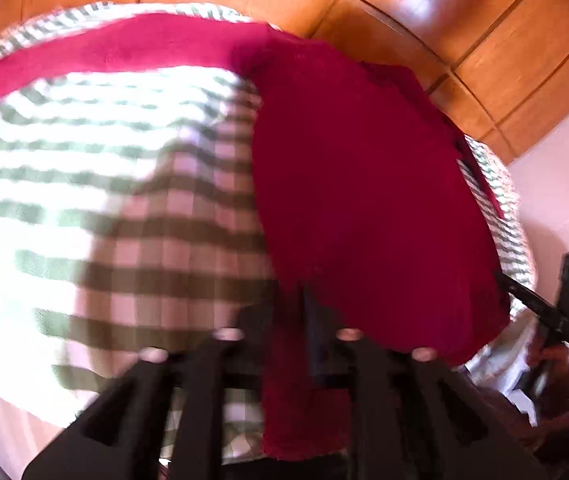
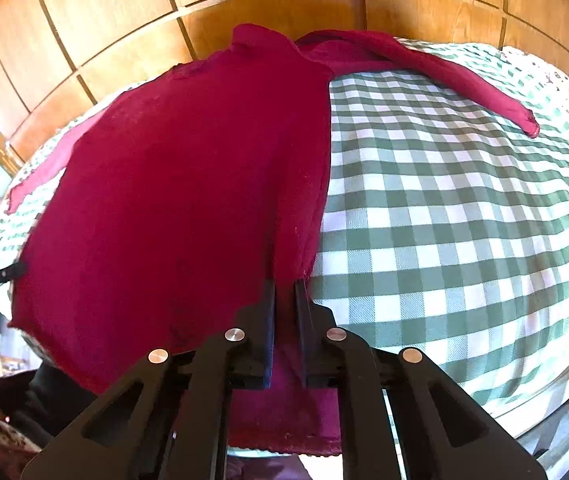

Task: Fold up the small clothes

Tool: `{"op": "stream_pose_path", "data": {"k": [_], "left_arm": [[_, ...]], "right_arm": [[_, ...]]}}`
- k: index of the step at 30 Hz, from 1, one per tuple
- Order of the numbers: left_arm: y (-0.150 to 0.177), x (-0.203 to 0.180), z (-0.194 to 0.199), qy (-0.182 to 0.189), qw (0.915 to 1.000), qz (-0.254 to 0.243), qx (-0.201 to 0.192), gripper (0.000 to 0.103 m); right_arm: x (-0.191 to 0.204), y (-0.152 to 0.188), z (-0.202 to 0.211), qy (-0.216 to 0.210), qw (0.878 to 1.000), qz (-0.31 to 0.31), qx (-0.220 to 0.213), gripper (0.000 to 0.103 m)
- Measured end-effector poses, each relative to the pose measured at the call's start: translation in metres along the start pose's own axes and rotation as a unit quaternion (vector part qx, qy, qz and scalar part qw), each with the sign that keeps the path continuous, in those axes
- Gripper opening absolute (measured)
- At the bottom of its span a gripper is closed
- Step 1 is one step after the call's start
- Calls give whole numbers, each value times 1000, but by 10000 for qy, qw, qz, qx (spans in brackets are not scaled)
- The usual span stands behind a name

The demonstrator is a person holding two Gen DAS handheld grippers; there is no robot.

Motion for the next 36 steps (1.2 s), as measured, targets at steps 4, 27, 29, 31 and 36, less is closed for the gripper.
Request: {"op": "stream_pose_path", "data": {"k": [4,27,29,31,36], "left_arm": [[-35,-24,2,-25,9982,-219,-554,40],[-72,-134,-133,56,9894,-1442,-178,50],[-74,-134,-135,87,9895,-1432,-198,51],[-77,-133,-137,98,9902,-1376,-219,52],[-80,-129,-141,76,9915,-1282,-228,52]], "right_arm": [[-36,-28,6,640,9959,-261,-580,72],[-197,-176,-28,3122,9476,152,-662,4],[-210,-189,-6,3069,9488,-120,-743,4],[-227,-205,3,3183,9442,-318,-788,4],[-274,-233,-29,3564,9293,-760,-596,4]]}}
Point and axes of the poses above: each gripper's, at about its wrist camera, not at the fingertips, and z roughly against the way its jaws point, x to its left, y to its underside, the point moved 1 cm from there along -z, roughly the way its jaws point, and after that the axes turned 10 degrees about -x, right-handed, at the moved point
